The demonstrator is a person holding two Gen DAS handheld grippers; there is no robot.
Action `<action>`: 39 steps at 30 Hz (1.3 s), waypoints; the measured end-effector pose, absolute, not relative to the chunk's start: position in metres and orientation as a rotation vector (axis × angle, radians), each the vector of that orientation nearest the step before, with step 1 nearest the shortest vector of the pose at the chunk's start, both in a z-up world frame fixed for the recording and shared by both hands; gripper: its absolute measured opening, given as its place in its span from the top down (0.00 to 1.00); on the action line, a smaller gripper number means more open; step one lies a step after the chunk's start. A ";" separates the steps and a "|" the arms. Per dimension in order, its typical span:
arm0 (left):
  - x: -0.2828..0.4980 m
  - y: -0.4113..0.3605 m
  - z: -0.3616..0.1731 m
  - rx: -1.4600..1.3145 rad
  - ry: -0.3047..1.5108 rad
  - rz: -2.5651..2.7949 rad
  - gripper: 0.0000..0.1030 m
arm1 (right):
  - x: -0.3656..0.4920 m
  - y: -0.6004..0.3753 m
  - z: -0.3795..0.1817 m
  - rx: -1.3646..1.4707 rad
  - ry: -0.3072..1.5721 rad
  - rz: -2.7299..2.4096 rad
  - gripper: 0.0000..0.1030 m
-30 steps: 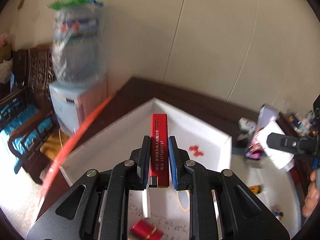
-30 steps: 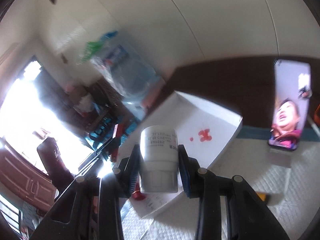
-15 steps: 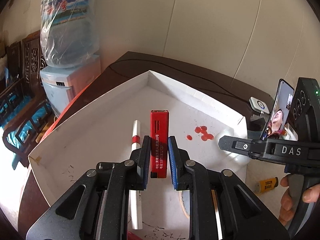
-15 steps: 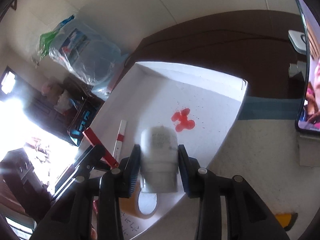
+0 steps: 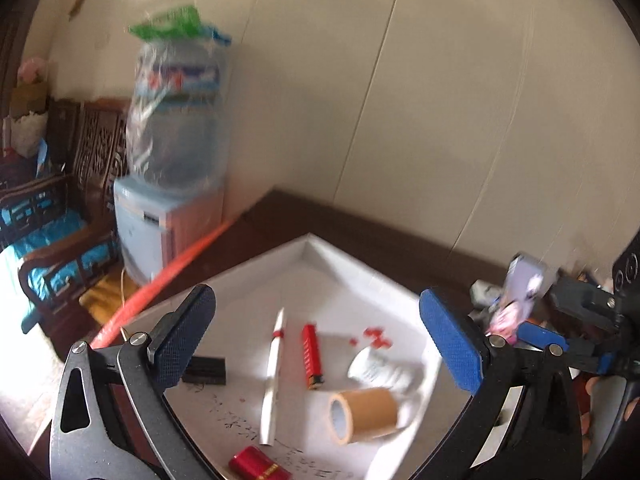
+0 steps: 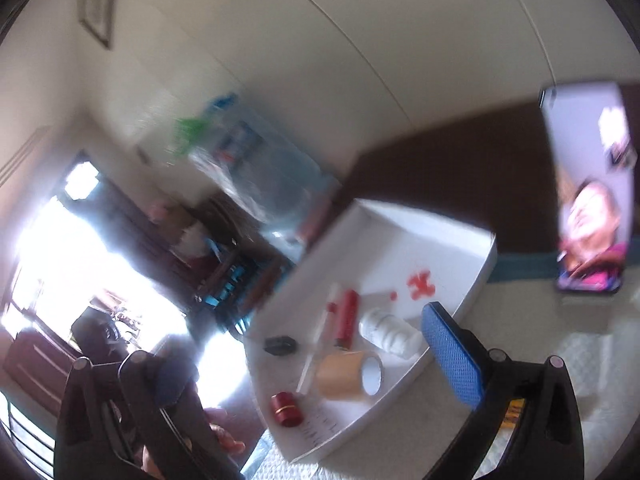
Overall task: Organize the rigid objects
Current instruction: 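Move both open tools back over the remaining items, then grasp the red box with the left tool while the right tool grasps the blue-capped marker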
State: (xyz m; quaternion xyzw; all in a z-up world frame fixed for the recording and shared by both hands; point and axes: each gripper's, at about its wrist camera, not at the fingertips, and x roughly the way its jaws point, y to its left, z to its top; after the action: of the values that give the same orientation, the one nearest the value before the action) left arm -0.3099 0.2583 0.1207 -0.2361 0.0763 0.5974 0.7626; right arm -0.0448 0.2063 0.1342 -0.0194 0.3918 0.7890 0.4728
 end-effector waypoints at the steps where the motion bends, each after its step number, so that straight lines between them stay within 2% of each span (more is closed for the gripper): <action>1: -0.311 0.247 0.131 -0.490 0.136 1.295 0.00 | -0.042 0.197 0.141 -0.033 0.920 1.939 0.00; 6: -0.299 0.201 0.161 -0.355 0.099 1.215 0.00 | -0.014 0.117 0.185 0.075 0.659 1.966 0.00; 10: -0.269 0.161 0.151 -0.204 0.185 1.062 0.00 | 0.017 0.058 0.194 0.134 0.517 1.912 0.00; 13: -0.248 0.147 0.125 -0.197 0.299 0.931 0.00 | 0.043 0.044 0.165 0.058 0.637 1.807 0.00; 14: -0.239 0.143 0.113 -0.203 0.357 0.884 0.00 | 0.059 0.040 0.132 -0.018 0.745 1.765 0.00; 18: -0.218 0.125 0.073 -0.221 0.522 0.773 0.00 | 0.070 0.013 0.095 -0.118 0.710 1.657 0.00; 22: -0.203 0.101 0.060 -0.205 0.590 0.642 0.00 | 0.068 -0.016 0.067 -0.249 0.679 1.635 0.00; 23: -0.198 0.094 0.058 -0.189 0.601 0.603 0.00 | 0.067 -0.018 0.060 -0.279 0.703 1.646 0.03; 26: -0.179 0.079 0.053 -0.150 0.639 0.523 0.00 | 0.057 -0.010 0.046 -0.352 0.767 1.673 0.28; 27: -0.175 0.076 0.051 -0.141 0.650 0.507 0.03 | 0.049 -0.008 0.041 -0.386 0.774 1.681 0.32; 30: -0.163 0.070 0.042 -0.150 0.692 0.445 0.27 | 0.030 -0.001 0.033 -0.467 0.778 1.728 0.32; 31: -0.161 0.069 0.039 -0.154 0.699 0.431 0.31 | 0.026 -0.002 0.031 -0.485 0.779 1.737 0.34; 33: -0.157 0.067 0.038 -0.146 0.712 0.410 0.35 | 0.019 0.001 0.025 -0.521 0.780 1.739 0.46; 35: -0.153 0.064 0.039 -0.127 0.719 0.403 0.35 | 0.015 0.007 0.020 -0.544 0.784 1.727 0.54; 36: -0.150 0.063 0.040 -0.120 0.718 0.402 0.35 | 0.014 0.010 0.019 -0.553 0.787 1.723 0.57; 39: -0.143 0.065 0.041 -0.107 0.728 0.393 0.35 | 0.010 0.011 0.018 -0.571 0.776 1.730 0.58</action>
State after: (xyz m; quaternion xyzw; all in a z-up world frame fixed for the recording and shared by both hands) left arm -0.1427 0.0652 0.0406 -0.0517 0.3538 0.1907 0.9142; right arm 0.0100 0.0107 0.0177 -0.2410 0.3276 0.7303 0.5489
